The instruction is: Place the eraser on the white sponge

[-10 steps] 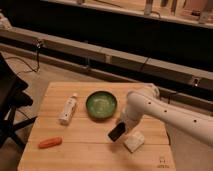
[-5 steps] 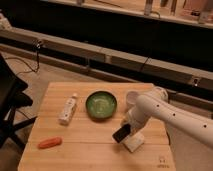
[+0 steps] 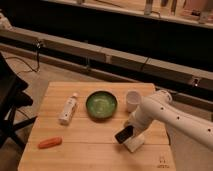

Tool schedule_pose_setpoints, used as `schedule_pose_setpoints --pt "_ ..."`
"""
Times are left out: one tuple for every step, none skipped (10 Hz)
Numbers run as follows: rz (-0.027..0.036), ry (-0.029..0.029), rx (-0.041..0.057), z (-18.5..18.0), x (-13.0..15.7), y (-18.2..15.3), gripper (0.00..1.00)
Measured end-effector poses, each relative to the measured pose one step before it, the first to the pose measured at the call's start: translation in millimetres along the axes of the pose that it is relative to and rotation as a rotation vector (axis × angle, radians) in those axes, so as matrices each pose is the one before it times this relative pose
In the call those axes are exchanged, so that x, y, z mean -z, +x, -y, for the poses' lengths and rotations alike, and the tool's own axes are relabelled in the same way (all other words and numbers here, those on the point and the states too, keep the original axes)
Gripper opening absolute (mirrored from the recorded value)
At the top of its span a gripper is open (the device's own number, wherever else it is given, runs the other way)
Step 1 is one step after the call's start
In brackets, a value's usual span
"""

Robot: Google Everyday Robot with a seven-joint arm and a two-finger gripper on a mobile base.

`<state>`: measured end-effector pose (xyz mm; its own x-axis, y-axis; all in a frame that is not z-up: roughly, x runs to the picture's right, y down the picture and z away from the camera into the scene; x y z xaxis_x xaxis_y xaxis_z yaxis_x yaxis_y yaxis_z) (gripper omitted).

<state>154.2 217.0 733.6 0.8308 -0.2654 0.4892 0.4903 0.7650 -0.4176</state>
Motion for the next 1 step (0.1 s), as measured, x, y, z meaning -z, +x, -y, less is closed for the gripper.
schedule_pose_setpoints --pt "0.00105 -0.00251 -0.0034 -3.05 -0.78 1.53 0.0"
